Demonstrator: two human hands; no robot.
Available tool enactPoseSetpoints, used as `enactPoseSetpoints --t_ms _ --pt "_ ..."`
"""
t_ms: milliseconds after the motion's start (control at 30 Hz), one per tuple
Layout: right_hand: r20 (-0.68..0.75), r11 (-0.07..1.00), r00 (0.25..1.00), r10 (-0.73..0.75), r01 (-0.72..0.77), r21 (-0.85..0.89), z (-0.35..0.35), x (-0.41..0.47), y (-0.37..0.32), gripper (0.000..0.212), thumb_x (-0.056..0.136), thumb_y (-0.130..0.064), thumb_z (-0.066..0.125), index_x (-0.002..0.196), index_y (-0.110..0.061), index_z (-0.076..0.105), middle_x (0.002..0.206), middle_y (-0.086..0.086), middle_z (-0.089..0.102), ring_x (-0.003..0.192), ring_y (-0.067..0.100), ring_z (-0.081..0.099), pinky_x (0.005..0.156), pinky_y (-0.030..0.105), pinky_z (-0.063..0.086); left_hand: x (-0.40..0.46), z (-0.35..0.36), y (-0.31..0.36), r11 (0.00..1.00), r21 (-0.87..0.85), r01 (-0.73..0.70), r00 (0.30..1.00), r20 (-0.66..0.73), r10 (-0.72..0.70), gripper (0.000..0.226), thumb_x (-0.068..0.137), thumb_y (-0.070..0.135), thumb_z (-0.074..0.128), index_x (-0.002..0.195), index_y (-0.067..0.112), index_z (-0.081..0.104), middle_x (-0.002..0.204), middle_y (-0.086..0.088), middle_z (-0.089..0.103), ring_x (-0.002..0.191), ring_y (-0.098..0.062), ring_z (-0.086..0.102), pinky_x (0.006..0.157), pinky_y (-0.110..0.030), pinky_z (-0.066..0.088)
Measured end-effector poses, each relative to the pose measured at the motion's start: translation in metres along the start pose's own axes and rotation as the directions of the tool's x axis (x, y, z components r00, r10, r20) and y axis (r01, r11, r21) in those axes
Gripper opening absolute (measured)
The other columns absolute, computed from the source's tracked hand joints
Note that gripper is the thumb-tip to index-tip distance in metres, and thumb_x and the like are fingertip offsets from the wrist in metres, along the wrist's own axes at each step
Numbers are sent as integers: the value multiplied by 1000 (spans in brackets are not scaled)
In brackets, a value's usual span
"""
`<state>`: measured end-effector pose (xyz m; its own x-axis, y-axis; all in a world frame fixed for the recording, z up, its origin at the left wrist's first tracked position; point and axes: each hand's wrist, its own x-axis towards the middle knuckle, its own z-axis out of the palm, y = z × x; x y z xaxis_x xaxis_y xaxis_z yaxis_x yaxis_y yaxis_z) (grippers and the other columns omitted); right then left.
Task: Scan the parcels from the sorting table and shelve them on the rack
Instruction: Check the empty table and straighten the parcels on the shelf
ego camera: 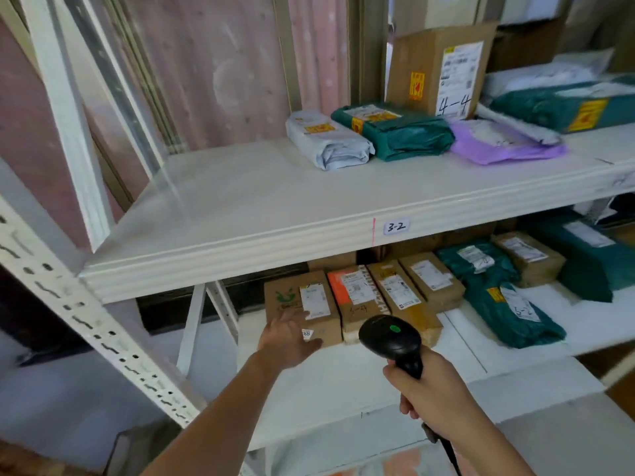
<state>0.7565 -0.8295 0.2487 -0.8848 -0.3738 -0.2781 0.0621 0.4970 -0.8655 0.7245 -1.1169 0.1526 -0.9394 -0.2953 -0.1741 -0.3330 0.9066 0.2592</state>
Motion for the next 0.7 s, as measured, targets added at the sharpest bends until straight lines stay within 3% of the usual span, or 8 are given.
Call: enactPoseSetpoints --t_ms 167,333,533,700 --pt "-90 999 995 -33 34 11 -38 -42 9 4 91 -20 65 92 -21 62 52 -1 66 47 8 64 53 27 51 -24 -29 62 998 59 -23 999 26 22 87 93 79 51 164 33 31 173 1 29 159 -29 27 128 -48 28" --pt "-178 998 984 4 7 62 -83 -91 29 4 90 -19 66 91 -21 62 53 -3 64 49 10 64 52 26 53 -33 -39 136 992 68 -105 994 0 105 79 90 77 53 154 31 50 161 -1 49 145 -26 47 117 -42 41" --pt "-317 990 942 114 -80 119 -169 -161 78 7 91 -18 66 90 -20 60 49 -5 62 44 5 60 49 20 47 -48 -22 272 954 105 -280 960 35 278 86 89 85 44 157 32 46 163 -5 46 146 -30 47 116 -43 45" --pt "-440 977 877 193 -129 172 -245 -217 113 10 90 -20 68 92 -27 60 56 -1 66 52 8 64 54 22 51 -60 10 398 889 134 -438 898 110 426 83 86 85 44 146 29 57 147 -6 60 131 -29 57 104 -41 51"
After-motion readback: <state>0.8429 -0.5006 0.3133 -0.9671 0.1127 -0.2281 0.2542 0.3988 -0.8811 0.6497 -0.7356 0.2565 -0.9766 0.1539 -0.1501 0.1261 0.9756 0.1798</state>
